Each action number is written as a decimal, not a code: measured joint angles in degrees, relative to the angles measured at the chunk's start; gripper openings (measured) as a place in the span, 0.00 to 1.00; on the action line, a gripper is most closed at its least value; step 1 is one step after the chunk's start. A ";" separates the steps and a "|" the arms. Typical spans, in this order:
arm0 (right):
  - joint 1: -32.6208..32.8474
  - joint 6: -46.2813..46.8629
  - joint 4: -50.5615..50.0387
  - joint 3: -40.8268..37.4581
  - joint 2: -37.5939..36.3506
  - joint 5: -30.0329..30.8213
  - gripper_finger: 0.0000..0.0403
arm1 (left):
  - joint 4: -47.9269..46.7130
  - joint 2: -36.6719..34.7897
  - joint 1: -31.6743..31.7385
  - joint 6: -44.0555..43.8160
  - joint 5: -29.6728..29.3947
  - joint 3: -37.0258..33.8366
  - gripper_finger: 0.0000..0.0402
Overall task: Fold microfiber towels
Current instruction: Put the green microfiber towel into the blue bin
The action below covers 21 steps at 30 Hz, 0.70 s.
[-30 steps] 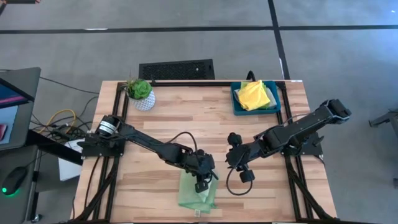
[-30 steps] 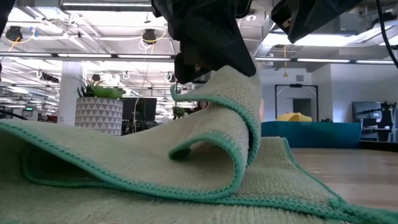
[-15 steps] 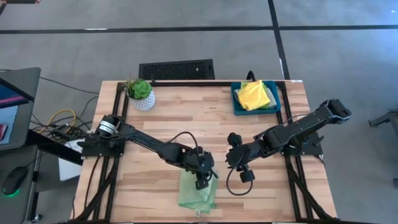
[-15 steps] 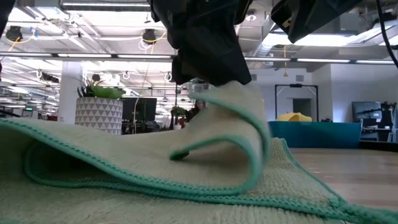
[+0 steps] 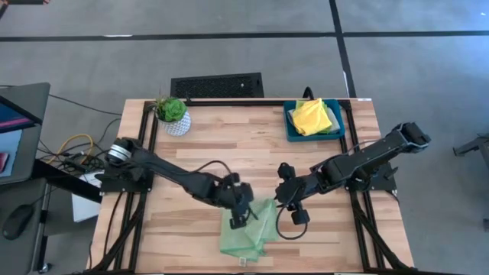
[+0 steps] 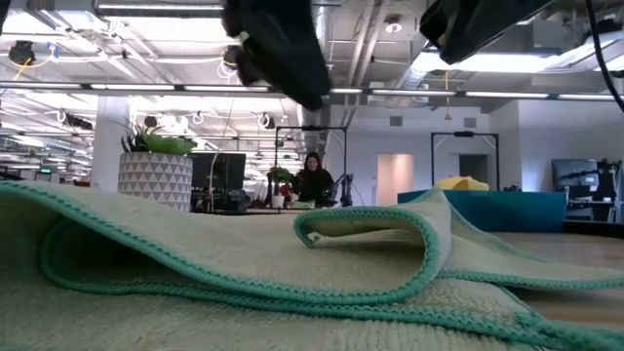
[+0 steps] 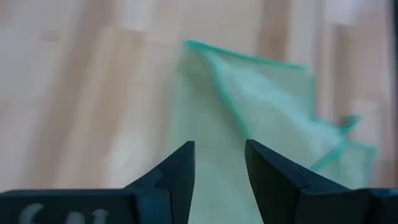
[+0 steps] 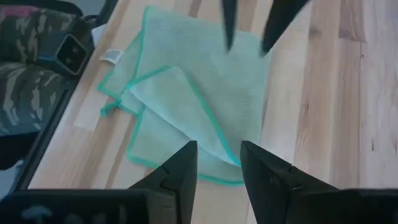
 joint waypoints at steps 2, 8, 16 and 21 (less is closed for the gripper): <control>-0.94 0.54 1.13 0.00 0.95 -0.02 0.36 | -3.94 -2.28 -1.46 -0.37 -5.54 0.00 0.33; -5.49 0.26 7.95 0.01 6.72 -2.45 0.36 | -14.64 -9.42 -6.95 -8.85 -17.91 0.00 0.33; -10.33 1.53 11.66 -0.01 13.72 -3.29 0.36 | -22.10 -15.97 -12.34 -15.51 -25.68 0.00 0.33; -11.94 1.63 13.11 1.00 17.66 -6.76 0.38 | -25.78 -18.41 -13.94 -17.13 -28.94 0.02 0.33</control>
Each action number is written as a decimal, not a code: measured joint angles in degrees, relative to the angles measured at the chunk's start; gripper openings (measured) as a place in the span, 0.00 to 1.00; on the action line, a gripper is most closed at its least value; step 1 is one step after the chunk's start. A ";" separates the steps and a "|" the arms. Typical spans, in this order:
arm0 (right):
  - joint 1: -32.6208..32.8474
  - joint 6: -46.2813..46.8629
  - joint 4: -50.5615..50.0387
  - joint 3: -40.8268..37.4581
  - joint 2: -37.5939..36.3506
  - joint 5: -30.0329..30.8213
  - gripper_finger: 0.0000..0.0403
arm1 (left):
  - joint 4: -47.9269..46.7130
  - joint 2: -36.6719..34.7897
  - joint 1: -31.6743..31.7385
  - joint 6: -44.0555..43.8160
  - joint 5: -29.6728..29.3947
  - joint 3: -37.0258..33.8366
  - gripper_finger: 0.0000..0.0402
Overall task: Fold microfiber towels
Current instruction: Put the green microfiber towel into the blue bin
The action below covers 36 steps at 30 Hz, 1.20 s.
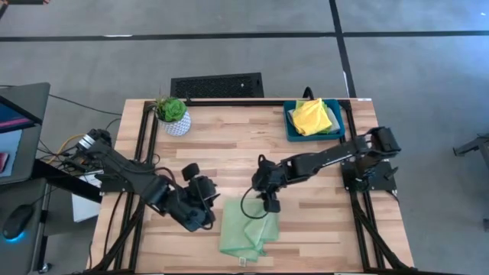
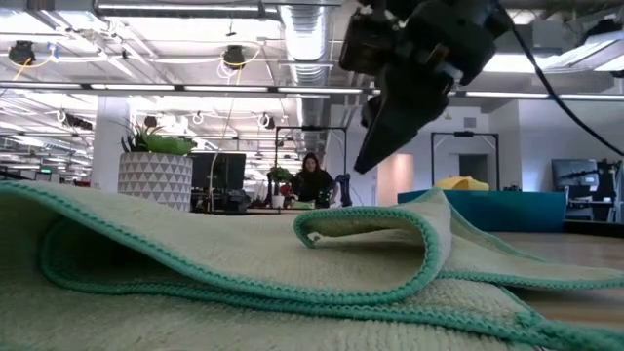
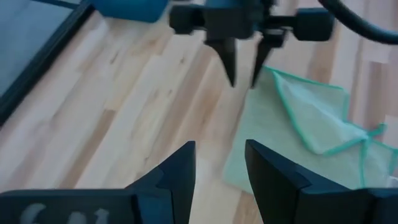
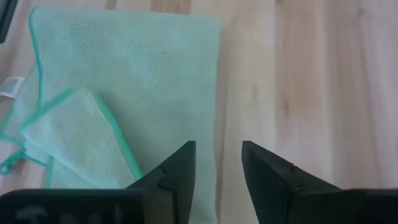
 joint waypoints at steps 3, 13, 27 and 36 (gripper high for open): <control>-0.40 -1.98 0.43 2.31 2.93 -1.18 0.43 | -1.38 -0.30 -0.04 -0.65 -1.04 0.00 0.33; -3.34 -9.85 -2.81 11.76 12.89 -10.30 0.59 | -6.35 -0.61 -0.04 -4.54 -1.05 0.01 0.33; -6.44 -10.63 -2.88 15.26 21.76 -25.04 0.55 | -7.57 -0.54 -0.04 -5.09 -0.79 0.02 0.33; -4.60 -13.09 -0.81 15.28 22.36 -27.66 0.54 | -7.58 -0.54 -0.04 -5.09 -0.73 0.00 0.33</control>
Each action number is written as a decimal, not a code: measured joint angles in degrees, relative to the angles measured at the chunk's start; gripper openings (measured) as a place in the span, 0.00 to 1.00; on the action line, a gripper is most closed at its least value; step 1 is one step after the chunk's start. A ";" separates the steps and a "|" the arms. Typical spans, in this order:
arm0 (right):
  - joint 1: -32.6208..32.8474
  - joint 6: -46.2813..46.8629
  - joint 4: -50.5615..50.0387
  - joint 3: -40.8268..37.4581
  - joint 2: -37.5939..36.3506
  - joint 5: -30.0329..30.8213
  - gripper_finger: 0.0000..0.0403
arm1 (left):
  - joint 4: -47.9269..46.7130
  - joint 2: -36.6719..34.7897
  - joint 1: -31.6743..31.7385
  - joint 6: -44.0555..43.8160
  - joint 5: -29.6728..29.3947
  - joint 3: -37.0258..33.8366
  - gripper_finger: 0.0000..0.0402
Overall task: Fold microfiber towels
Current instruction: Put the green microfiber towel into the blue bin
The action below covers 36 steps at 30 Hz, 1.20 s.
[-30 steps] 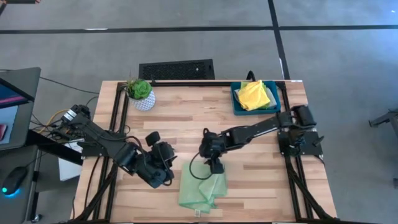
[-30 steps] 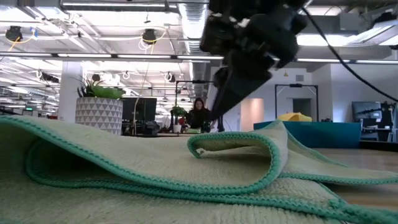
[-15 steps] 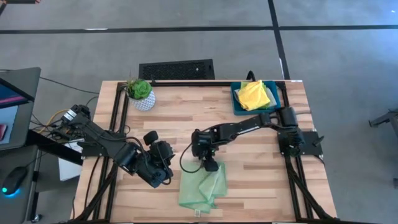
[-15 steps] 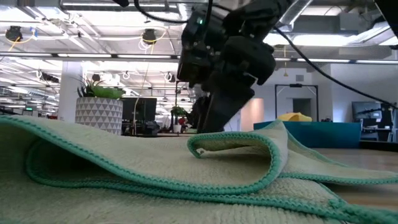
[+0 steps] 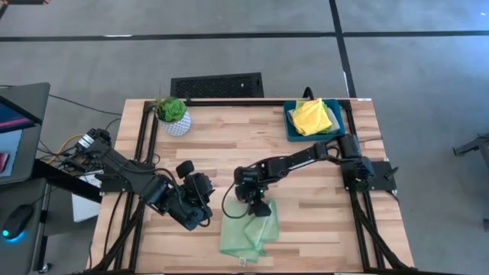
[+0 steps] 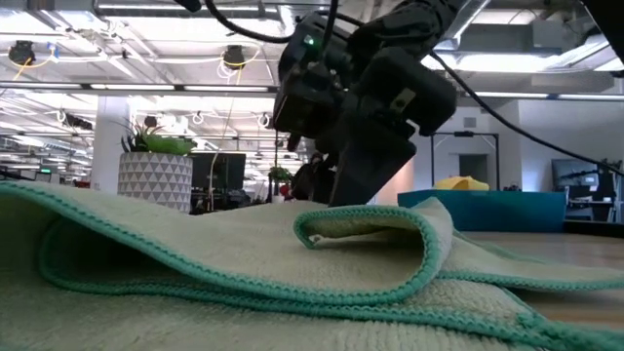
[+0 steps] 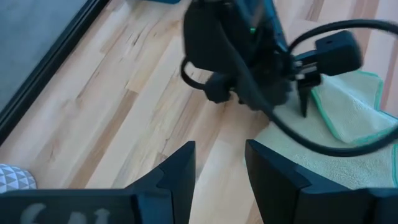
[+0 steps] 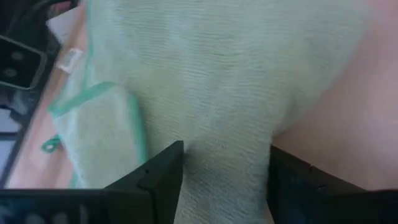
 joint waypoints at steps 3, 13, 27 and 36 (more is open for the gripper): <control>0.53 -0.02 0.26 -0.07 0.04 -0.19 0.53 | 0.00 0.00 0.00 0.00 0.02 0.00 0.33; 0.63 -0.02 0.94 -0.09 0.04 5.48 0.21 | 0.01 0.02 0.00 0.00 0.36 0.01 0.33; -0.71 -1.80 -8.36 0.06 -1.75 10.04 0.03 | 0.04 0.04 0.00 0.02 0.72 0.00 0.33; -0.93 -2.97 -18.34 -0.18 -5.61 15.68 0.02 | 0.00 0.04 0.15 0.26 0.31 0.02 0.33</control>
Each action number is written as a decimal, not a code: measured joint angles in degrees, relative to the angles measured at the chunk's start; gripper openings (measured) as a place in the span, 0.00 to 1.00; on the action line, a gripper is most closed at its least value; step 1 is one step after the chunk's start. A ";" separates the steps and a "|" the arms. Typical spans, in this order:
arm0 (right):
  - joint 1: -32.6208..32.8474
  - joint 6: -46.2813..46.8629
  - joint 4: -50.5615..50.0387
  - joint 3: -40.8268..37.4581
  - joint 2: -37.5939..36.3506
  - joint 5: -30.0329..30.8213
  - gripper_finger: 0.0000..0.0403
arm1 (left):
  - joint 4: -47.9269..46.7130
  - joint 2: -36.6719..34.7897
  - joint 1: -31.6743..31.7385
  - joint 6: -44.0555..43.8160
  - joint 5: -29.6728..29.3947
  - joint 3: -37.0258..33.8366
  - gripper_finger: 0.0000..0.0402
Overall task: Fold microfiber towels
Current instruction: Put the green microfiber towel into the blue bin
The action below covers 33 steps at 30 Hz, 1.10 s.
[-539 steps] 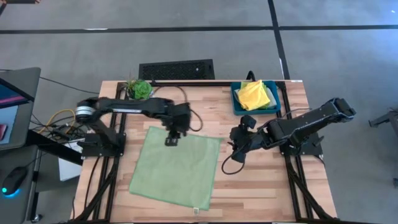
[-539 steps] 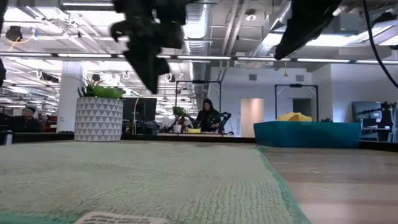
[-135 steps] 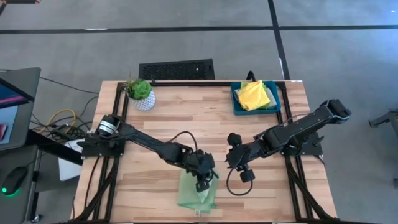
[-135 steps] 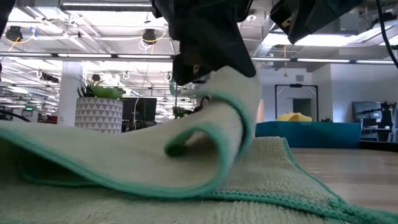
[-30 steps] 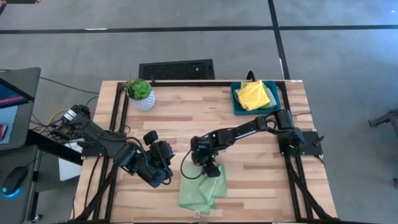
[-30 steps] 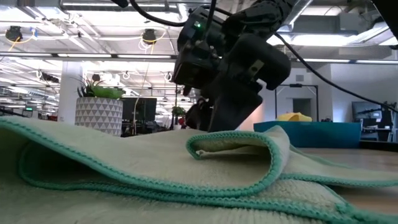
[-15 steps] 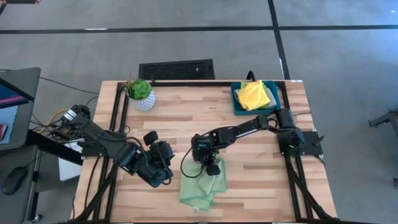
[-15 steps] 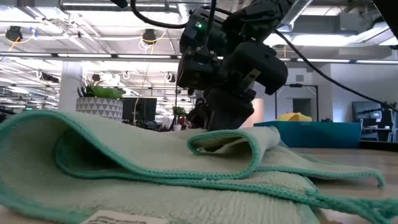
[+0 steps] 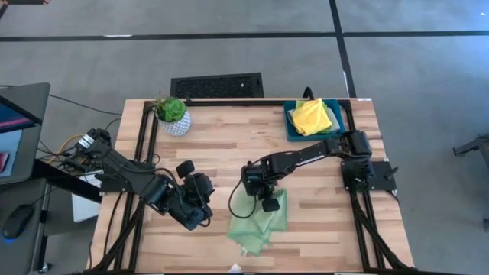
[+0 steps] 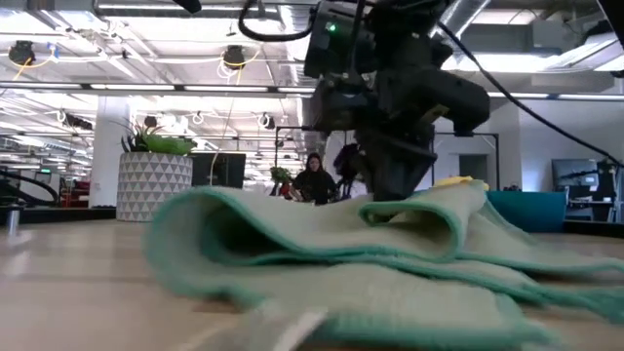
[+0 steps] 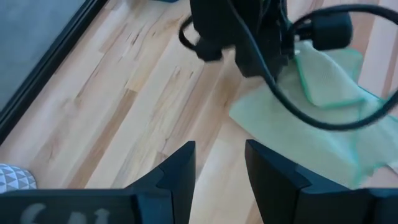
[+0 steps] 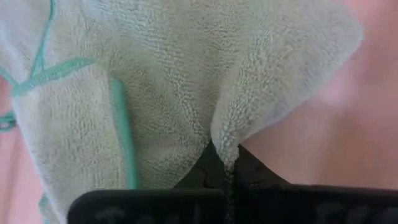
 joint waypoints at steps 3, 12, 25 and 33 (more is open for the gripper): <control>-0.30 -0.05 -3.23 -0.04 -2.20 3.61 0.02 | -0.02 0.00 0.02 0.00 -0.10 -0.02 0.33; -1.27 2.53 -12.76 0.00 -9.39 12.24 0.02 | -0.70 0.02 0.02 0.00 -0.13 -0.01 0.33; -3.24 9.34 -28.02 0.00 -13.38 26.44 0.03 | -1.01 0.02 0.04 0.00 -0.39 -0.02 0.33; -8.19 13.68 -32.71 -2.93 -13.73 36.58 0.03 | -1.01 0.02 0.07 0.00 -0.39 -0.02 0.33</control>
